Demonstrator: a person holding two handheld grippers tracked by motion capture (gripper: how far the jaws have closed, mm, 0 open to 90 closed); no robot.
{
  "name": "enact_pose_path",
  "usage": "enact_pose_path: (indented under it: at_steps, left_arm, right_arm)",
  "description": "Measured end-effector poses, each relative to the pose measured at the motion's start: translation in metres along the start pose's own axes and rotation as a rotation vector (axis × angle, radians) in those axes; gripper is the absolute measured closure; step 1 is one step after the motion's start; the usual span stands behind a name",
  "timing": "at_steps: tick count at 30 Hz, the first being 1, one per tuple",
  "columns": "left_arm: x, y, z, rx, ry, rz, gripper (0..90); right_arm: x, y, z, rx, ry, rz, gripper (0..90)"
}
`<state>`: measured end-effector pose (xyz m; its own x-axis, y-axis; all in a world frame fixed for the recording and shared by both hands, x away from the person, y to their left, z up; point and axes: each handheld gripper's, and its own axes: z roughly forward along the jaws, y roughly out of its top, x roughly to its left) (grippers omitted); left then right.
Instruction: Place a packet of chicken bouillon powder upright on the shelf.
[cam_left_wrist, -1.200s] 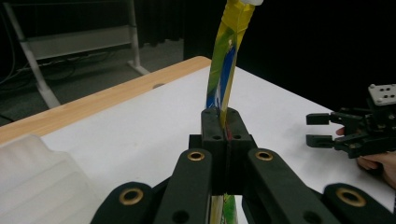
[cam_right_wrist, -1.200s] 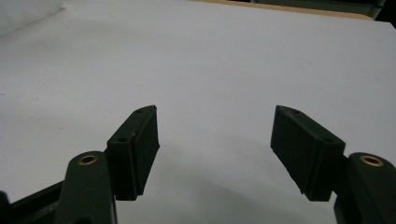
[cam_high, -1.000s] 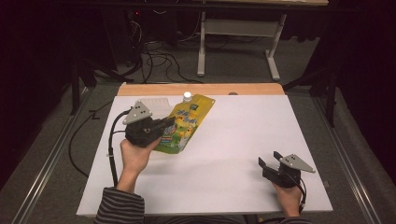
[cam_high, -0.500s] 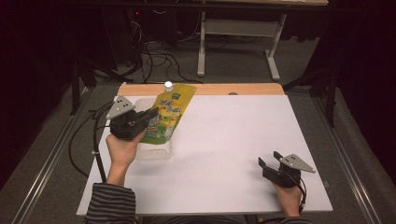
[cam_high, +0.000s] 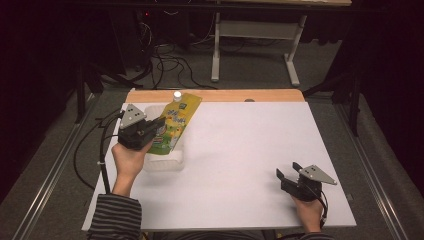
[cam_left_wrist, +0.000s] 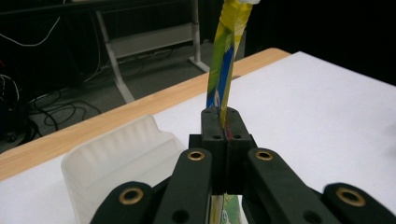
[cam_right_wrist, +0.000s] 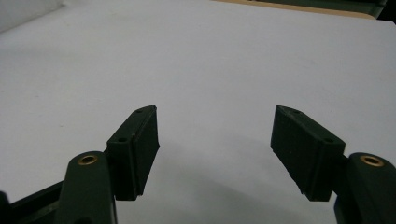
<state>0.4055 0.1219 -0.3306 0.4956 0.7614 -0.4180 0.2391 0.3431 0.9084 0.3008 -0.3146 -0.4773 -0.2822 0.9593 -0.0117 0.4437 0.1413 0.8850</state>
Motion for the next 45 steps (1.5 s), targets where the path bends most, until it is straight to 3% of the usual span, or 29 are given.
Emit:
enact_pose_path:
  at_steps: [12, 17, 23, 29, 30, 31, 36, 40, 45]
  left_arm:
    - [0.015, -0.023, 0.02, 0.032, 0.042, 0.01, 90.0]
    - [0.018, -0.027, 0.02, 0.037, 0.047, 0.016, 89.6]
    - [0.022, -0.026, 0.017, 0.096, 0.073, 0.024, 87.4]
    - [0.029, -0.025, 0.015, 0.175, 0.135, 0.019, 85.0]
    - [0.031, -0.026, 0.016, 0.211, 0.153, 0.012, 84.6]
    - [0.031, -0.026, 0.016, 0.211, 0.153, 0.012, 84.5]
    - [0.035, -0.031, 0.021, 0.302, 0.186, -0.018, 86.9]
    - [0.036, -0.03, 0.02, 0.309, 0.177, -0.041, 89.7]
    - [0.034, -0.033, 0.019, 0.284, 0.156, -0.023, 90.0]
  right_arm:
    - [-0.001, 0.0, 0.0, -0.001, 0.002, 0.008, 32.8]
    - [0.0, 0.0, 0.0, -0.001, 0.001, 0.011, 32.8]
    - [0.0, 0.0, 0.0, -0.001, 0.0, 0.009, 32.8]
    - [0.0, 0.0, 0.0, 0.003, -0.002, 0.001, 32.8]
    - [0.0, 0.0, 0.0, 0.004, -0.002, 0.003, 32.8]
    - [0.0, 0.0, 0.0, 0.004, -0.002, 0.003, 32.8]
    - [0.0, 0.0, 0.0, 0.005, -0.004, 0.002, 32.8]
    - [0.0, 0.0, 0.001, 0.004, -0.002, 0.001, 32.8]
    - [0.0, 0.0, 0.0, 0.004, -0.003, 0.003, 32.8]
